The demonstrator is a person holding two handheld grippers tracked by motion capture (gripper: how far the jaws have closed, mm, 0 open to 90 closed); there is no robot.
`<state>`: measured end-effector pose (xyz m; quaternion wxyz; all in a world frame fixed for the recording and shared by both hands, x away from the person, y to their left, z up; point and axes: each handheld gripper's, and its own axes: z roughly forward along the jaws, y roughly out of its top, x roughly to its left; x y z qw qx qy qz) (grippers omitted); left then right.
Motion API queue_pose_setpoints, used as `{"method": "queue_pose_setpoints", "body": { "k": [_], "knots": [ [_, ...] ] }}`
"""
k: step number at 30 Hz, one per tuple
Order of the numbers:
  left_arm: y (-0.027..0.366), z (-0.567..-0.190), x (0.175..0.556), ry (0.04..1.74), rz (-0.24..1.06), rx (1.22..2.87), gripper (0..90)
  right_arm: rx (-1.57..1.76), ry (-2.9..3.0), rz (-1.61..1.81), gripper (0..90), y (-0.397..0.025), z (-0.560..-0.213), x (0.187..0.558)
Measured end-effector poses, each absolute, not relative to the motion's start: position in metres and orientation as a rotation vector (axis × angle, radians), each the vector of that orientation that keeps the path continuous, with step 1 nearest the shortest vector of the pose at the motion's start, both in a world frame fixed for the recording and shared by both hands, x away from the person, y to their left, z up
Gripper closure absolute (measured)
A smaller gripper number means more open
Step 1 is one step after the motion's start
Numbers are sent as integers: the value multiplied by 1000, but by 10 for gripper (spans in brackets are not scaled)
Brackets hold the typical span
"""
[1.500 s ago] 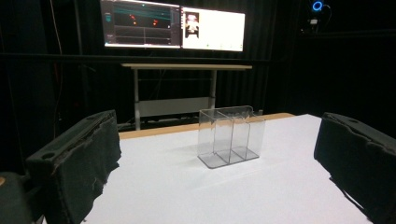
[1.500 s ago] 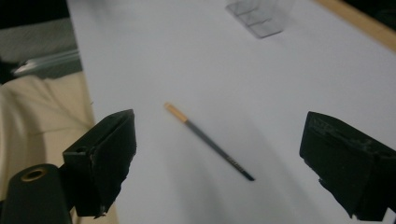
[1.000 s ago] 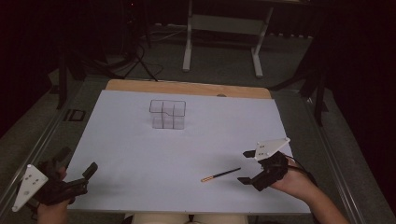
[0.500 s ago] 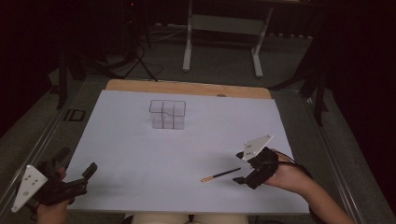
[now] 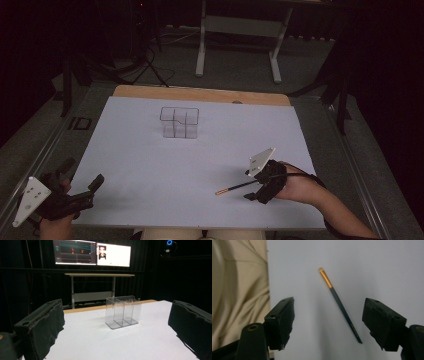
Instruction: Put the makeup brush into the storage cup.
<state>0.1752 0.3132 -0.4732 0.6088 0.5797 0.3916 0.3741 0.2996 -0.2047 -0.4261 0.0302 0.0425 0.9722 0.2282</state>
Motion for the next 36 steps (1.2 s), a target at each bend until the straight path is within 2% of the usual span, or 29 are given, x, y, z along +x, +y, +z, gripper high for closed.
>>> {"method": "queue_pose_setpoints", "body": {
  "k": [4, 8, 29, 36],
  "knots": [
    [313, -473, 175, 904, 865, 1341, 13, 112, 3010, 669, 260, -200, -429, 302],
    [313, -473, 175, 903, 867, 1342, 13, 67, 3023, 629, 321, -195, -433, 306],
    [312, -474, 175, 901, 865, 1348, 13, -80, 3070, 469, 347, -164, -449, 315],
    [312, -474, 174, 900, 865, 1353, 13, -148, 3094, 445, 430, -155, -455, 318]
  ]
}}
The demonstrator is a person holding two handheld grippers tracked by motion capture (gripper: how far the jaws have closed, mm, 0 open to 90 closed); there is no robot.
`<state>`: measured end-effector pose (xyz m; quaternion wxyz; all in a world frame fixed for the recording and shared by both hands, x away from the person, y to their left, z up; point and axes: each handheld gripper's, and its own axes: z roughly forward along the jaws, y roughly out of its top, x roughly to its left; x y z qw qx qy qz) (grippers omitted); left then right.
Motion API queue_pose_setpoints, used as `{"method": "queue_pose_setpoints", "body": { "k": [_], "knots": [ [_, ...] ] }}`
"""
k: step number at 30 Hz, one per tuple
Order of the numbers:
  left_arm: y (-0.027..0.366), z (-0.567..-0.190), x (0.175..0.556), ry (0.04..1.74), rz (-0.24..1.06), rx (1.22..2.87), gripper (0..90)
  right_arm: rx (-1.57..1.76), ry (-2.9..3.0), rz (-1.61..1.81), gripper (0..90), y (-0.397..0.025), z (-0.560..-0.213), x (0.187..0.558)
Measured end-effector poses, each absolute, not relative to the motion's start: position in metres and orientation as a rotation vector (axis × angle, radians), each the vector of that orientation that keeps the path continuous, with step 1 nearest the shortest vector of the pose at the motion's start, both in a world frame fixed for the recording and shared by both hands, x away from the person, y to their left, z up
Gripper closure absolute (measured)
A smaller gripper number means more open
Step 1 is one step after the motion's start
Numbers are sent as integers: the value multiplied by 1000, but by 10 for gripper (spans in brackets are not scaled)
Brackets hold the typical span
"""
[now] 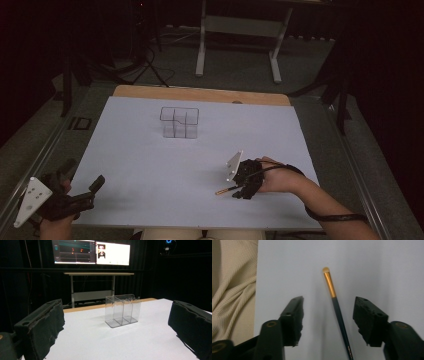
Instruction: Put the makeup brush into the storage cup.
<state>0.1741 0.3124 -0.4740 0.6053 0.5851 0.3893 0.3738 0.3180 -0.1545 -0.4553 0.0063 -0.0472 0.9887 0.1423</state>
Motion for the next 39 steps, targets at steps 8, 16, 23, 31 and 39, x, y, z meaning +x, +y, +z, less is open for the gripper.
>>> {"method": "queue_pose_setpoints", "body": {
  "k": [8, 16, 23, 31, 39],
  "knots": [
    [312, -474, 174, 899, 865, 1357, 13, -215, 3081, 484, 487, -148, -463, 319],
    [312, -474, 174, 901, 865, 1358, 13, -262, 3081, 445, 552, -145, -473, 321],
    [312, -474, 173, 899, 864, 1358, 13, -296, 3088, 408, 600, -144, -481, 325],
    [311, -475, 174, 896, 858, 1362, 13, -311, 3101, 343, 631, -143, -488, 331],
    [311, -475, 174, 900, 856, 1361, 13, -313, 3103, 301, 640, -144, -491, 334]
  ]
}}
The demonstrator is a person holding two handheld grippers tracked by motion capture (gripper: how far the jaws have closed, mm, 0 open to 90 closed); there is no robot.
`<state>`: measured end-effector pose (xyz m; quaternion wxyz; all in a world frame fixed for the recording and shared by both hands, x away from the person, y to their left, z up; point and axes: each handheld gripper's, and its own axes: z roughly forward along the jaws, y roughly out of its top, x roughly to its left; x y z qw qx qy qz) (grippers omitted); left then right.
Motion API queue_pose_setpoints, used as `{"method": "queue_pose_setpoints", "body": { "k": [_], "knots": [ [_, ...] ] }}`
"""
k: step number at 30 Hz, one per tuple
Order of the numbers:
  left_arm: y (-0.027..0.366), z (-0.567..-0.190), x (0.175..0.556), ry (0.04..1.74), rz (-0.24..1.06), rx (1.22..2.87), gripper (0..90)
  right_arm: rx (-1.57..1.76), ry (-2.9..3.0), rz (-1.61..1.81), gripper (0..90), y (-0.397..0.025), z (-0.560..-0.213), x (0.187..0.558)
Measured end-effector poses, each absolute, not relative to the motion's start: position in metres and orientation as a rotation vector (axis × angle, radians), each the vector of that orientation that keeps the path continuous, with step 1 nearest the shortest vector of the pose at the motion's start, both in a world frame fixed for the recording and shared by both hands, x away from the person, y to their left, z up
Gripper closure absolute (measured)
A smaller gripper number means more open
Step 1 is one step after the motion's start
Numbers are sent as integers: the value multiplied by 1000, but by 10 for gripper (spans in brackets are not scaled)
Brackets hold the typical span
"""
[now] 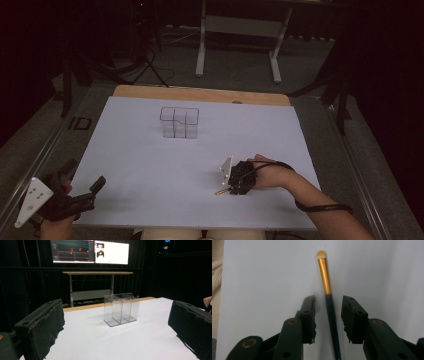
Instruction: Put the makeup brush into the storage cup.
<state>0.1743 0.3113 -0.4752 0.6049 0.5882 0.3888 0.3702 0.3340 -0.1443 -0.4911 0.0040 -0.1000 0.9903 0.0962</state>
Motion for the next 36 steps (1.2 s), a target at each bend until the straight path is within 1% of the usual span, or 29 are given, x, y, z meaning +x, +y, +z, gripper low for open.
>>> {"method": "queue_pose_setpoints", "body": {
  "k": [1, 4, 9, 11, 12, 13, 14, 15, 16, 27, 36],
  "knots": [
    [311, -475, 174, 899, 856, 1361, 13, -325, 3097, 271, 658, -144, -492, 336],
    [311, -475, 175, 898, 854, 1361, 13, -332, 3101, 253, 664, -143, -493, 336],
    [312, -476, 175, 900, 853, 1361, 13, -383, 3090, 206, 707, -140, -495, 335],
    [312, -476, 175, 900, 853, 1361, 13, -386, 3081, 193, 707, -140, -496, 334],
    [312, -476, 175, 900, 854, 1362, 13, -386, 3081, 193, 721, -140, -496, 334],
    [311, -476, 175, 901, 852, 1361, 13, -397, 3083, 190, 755, -140, -497, 334],
    [311, -476, 175, 901, 852, 1361, 13, -397, 3083, 190, 755, -140, -497, 334],
    [311, -476, 175, 901, 852, 1364, 13, -402, 3092, 185, 779, -139, -497, 334],
    [311, -476, 175, 901, 850, 1365, 13, -419, 3089, 181, 784, -139, -497, 335],
    [311, -476, 175, 898, 850, 1370, 13, -410, 3119, 125, 828, -134, -498, 336],
    [311, -476, 175, 897, 852, 1367, 13, -383, 3128, 123, 840, -133, -498, 337]
  ]
}}
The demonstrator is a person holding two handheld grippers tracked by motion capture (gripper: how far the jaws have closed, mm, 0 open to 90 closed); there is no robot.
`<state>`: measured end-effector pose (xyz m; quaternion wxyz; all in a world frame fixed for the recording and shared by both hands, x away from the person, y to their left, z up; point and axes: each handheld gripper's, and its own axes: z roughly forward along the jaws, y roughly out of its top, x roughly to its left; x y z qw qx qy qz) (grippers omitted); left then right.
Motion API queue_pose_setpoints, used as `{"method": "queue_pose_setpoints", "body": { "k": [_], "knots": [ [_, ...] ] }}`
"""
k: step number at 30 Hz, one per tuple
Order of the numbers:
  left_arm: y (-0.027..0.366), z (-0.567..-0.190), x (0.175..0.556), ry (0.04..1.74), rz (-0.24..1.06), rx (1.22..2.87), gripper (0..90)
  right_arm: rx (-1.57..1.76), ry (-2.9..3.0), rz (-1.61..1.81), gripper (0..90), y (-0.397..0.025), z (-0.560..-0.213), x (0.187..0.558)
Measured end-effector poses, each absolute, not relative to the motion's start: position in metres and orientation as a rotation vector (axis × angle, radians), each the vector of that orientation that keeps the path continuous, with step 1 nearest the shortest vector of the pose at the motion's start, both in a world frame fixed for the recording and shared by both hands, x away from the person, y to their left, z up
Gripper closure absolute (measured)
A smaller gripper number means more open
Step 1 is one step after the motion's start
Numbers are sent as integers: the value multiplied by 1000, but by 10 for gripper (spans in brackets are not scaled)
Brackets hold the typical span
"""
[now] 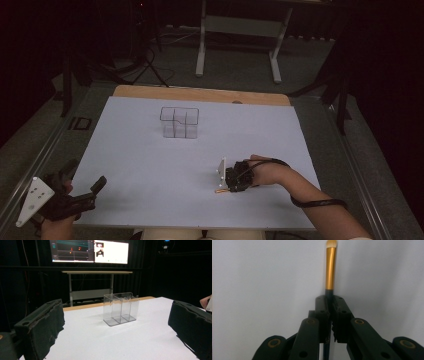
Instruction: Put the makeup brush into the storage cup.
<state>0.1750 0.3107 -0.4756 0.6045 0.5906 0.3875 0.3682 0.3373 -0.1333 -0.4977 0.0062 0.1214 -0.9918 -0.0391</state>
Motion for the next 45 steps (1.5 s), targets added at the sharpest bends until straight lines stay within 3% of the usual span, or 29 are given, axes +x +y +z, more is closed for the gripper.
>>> {"method": "queue_pose_setpoints", "body": {
  "k": [20, 45],
  "knots": [
    [311, -475, 175, 899, 852, 1358, 13, 287, -3107, -301, 841, -140, -470, 341],
    [310, -473, 175, 898, 847, 1354, 13, 6, -3027, -825, 841, -166, -443, 348]
  ]
}}
